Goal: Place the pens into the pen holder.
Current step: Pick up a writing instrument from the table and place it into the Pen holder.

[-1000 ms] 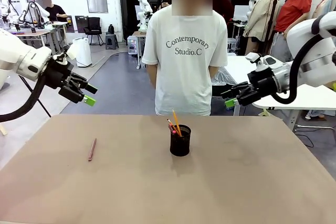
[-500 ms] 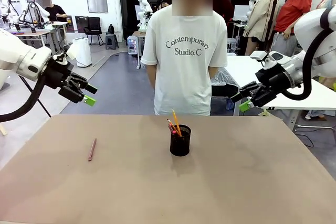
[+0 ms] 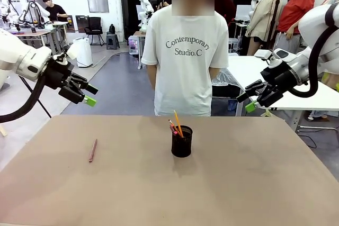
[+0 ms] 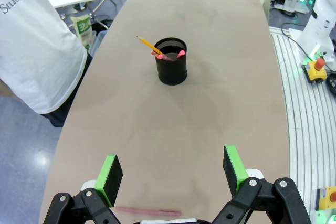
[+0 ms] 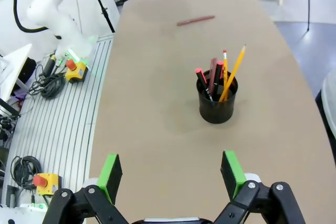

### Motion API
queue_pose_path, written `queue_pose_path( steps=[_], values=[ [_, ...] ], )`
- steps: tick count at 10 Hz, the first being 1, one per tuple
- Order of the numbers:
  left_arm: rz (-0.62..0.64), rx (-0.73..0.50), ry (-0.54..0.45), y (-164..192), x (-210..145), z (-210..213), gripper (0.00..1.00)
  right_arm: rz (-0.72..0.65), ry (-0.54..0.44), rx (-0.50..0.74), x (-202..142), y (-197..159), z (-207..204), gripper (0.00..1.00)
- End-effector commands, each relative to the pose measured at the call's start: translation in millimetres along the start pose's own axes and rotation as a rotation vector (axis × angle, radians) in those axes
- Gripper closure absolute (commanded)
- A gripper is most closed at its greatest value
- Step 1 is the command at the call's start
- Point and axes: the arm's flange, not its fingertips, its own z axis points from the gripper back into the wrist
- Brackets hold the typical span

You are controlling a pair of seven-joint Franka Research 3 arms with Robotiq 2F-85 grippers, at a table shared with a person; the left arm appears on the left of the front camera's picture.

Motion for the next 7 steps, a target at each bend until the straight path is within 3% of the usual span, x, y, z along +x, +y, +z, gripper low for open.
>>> queue_pose_path(
  steps=[1, 7],
  values=[
    [0.004, 0.004, -0.011, -0.2, 1.3, 0.6, 0.0, -0.007, -0.006, 0.006, 0.9, 1.6, -0.4, 0.0],
    [0.004, 0.004, -0.011, -0.2, 1.3, 0.6, 0.0, -0.007, -0.006, 0.006, 0.9, 1.6, -0.4, 0.0]
  ],
)
